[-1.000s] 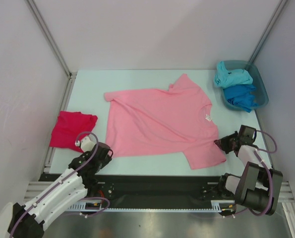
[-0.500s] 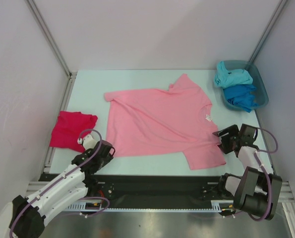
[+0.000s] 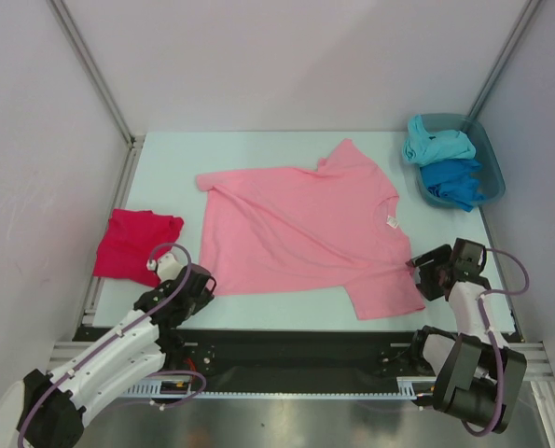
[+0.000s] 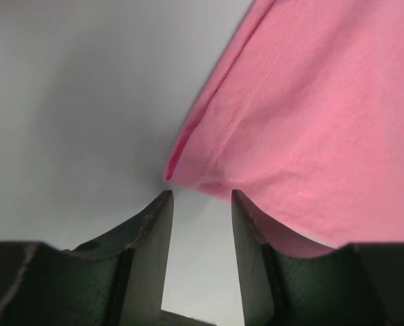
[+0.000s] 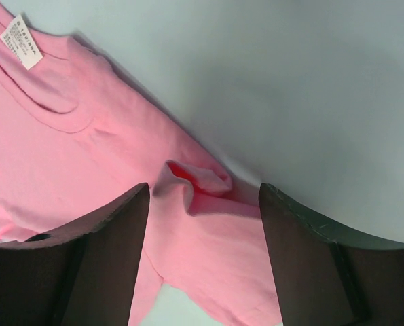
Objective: Fold and stack the t-shirts
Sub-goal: Flatten the tshirt out
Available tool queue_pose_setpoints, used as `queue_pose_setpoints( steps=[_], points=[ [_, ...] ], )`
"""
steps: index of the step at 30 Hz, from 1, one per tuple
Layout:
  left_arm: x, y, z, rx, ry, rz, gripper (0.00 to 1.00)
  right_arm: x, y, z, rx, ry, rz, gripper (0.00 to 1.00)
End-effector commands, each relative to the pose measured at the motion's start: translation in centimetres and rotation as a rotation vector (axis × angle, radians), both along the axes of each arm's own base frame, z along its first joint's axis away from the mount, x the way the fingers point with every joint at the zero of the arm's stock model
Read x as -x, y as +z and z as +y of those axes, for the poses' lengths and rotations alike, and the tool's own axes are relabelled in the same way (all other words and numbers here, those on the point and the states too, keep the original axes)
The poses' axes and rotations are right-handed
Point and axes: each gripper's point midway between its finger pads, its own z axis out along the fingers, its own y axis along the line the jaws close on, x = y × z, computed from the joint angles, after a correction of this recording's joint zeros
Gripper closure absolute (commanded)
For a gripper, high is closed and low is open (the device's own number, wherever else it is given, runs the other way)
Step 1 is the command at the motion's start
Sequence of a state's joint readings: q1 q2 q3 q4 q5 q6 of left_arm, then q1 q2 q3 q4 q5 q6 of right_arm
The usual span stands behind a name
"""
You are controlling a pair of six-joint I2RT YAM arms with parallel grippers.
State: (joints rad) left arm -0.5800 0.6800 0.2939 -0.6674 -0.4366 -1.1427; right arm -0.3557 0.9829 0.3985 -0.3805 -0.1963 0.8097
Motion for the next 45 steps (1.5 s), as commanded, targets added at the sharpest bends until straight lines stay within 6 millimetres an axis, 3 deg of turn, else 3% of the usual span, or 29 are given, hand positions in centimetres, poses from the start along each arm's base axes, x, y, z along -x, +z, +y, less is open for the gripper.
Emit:
queue_pose_setpoints(
  steps=[1, 8, 19, 27, 36, 37, 39, 40, 42, 43, 45],
  points=[
    [-0.8, 1.4, -0.4, 0.011, -0.013, -0.032, 0.55, 1.1, 0.2, -0.6, 0.03, -0.013, 0.036, 0.3],
    [-1.2, 1.9, -0.4, -0.006, -0.016, -0.034, 0.55, 1.3, -0.2, -0.4, 0.019, -0.01, 0.035, 0.32],
    [0.0, 0.6, 0.0, 0.015, 0.002, -0.016, 0.52, 1.1, -0.3, 0.0, 0.0, 0.005, 0.018, 0.32],
    [-0.3, -1.1, -1.0, 0.045, -0.023, 0.022, 0.52, 1.1, -0.4, -0.2, -0.009, 0.006, 0.008, 0.32],
    [-1.7, -0.9, -1.9, 0.023, -0.06, 0.038, 0.53, 0.9, -0.5, 0.1, -0.027, 0.02, -0.003, 0.35],
    [-1.6, -1.0, -1.9, 0.024, -0.062, 0.042, 0.53, 0.9, -0.5, 0.0, -0.027, 0.021, -0.002, 0.38],
    [-1.6, -1.1, -2.0, 0.029, -0.064, 0.044, 0.54, 0.9, -0.5, 0.0, -0.027, 0.021, -0.003, 0.55],
    [-1.5, -1.1, -2.0, 0.03, -0.066, 0.044, 0.55, 0.9, -0.5, 0.0, -0.026, 0.023, -0.003, 0.77],
    [-1.4, -1.0, -1.9, 0.035, -0.066, 0.036, 0.57, 0.9, -0.6, 0.0, -0.029, 0.02, 0.002, 0.95],
    [-1.2, -1.0, -1.9, 0.036, -0.067, 0.037, 0.58, 1.0, -0.7, 0.1, -0.033, 0.02, 0.005, 1.0],
    [-1.0, -0.9, -1.8, 0.042, -0.066, 0.034, 0.62, 1.0, -0.8, 0.2, -0.039, 0.019, 0.006, 1.0]
  ],
)
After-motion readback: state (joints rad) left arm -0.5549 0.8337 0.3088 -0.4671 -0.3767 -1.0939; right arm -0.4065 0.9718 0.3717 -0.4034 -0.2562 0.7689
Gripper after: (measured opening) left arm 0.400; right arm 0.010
